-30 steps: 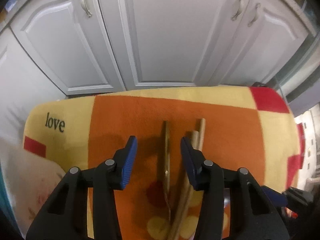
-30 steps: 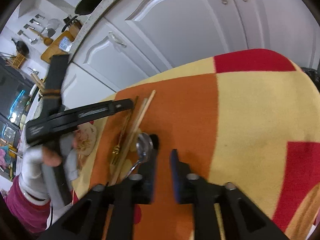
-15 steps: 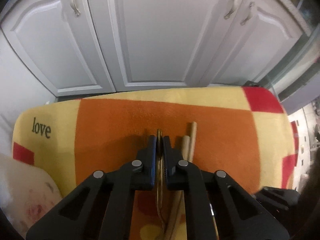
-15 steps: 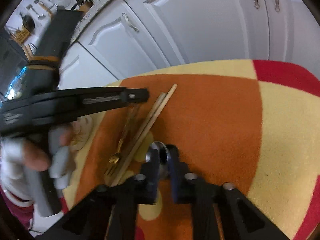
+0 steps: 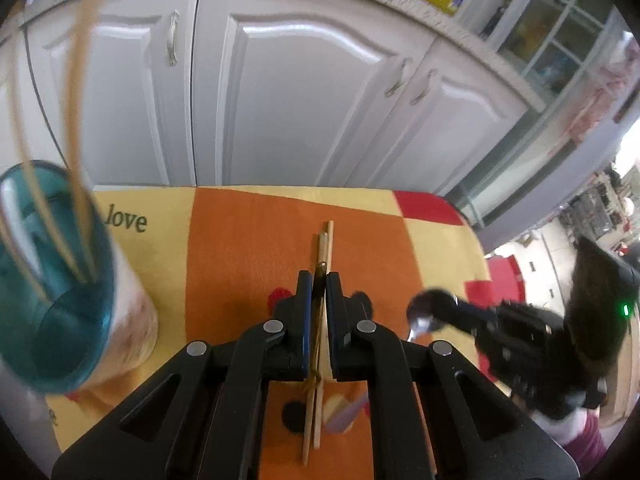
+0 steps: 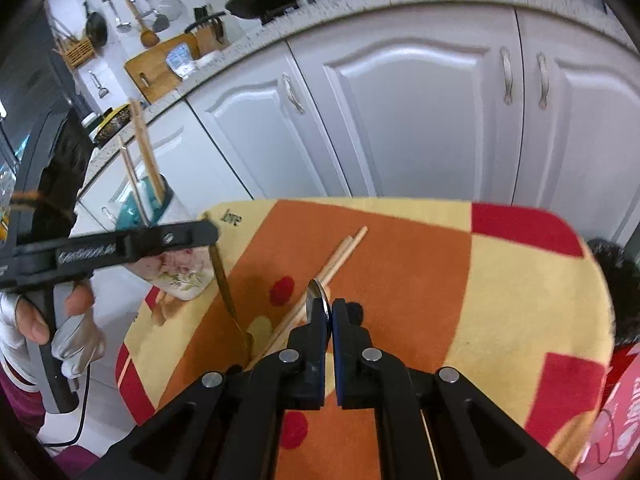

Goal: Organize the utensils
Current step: 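Lower chopstick into rose cup with left tool while right tool carries spoon over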

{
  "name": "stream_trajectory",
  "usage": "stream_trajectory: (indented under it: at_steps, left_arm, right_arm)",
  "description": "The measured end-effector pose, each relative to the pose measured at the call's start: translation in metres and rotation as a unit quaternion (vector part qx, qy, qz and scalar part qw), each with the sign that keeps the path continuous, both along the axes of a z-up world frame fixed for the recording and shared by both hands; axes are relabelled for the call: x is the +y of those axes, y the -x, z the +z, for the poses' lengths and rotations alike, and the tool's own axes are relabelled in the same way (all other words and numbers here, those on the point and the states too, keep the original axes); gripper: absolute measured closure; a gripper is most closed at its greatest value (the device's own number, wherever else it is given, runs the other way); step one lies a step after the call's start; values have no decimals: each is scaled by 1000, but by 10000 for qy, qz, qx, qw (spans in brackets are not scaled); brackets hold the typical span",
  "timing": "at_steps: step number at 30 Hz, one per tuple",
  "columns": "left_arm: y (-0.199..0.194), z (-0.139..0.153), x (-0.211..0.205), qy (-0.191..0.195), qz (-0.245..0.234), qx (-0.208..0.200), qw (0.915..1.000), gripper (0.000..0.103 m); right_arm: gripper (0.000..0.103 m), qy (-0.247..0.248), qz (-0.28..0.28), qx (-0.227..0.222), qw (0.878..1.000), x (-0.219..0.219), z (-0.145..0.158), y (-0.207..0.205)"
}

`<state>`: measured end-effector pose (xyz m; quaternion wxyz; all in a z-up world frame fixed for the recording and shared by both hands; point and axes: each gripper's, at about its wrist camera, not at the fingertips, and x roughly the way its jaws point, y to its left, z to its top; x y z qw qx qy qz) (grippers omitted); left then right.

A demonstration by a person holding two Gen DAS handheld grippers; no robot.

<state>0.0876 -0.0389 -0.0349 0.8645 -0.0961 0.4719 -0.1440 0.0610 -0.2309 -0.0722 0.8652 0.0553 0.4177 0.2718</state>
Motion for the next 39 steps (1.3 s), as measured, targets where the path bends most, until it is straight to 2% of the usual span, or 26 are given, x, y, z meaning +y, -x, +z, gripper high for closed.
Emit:
stream_trajectory:
  at_steps: [5, 12, 21, 28, 33, 39]
  left_arm:
    - [34, 17, 16, 85, 17, -203, 9998, 99]
    - [56, 42, 39, 147, 123, -467, 9987, 99]
    - [81, 98, 78, 228, 133, -850, 9960, 99]
    - [87, 142, 119, 176, 463, -1205, 9915, 99]
    - [86, 150, 143, 20, 741, -1274, 9891, 99]
    - [84, 141, 157, -153, 945, -1222, 9879, 99]
  right_arm:
    - [100, 109, 45, -314, 9994, 5, 26, 12]
    - [100, 203, 99, -617, 9978, 15, 55, 17]
    - [100, 49, 373, -1070, 9935, 43, 109, 17]
    - [100, -102, 636, -1313, 9892, 78, 144, 3]
    - [100, -158, 836, -1400, 9865, 109, 159, -5]
    - [100, -168, 963, -1347, 9861, 132, 160, -14]
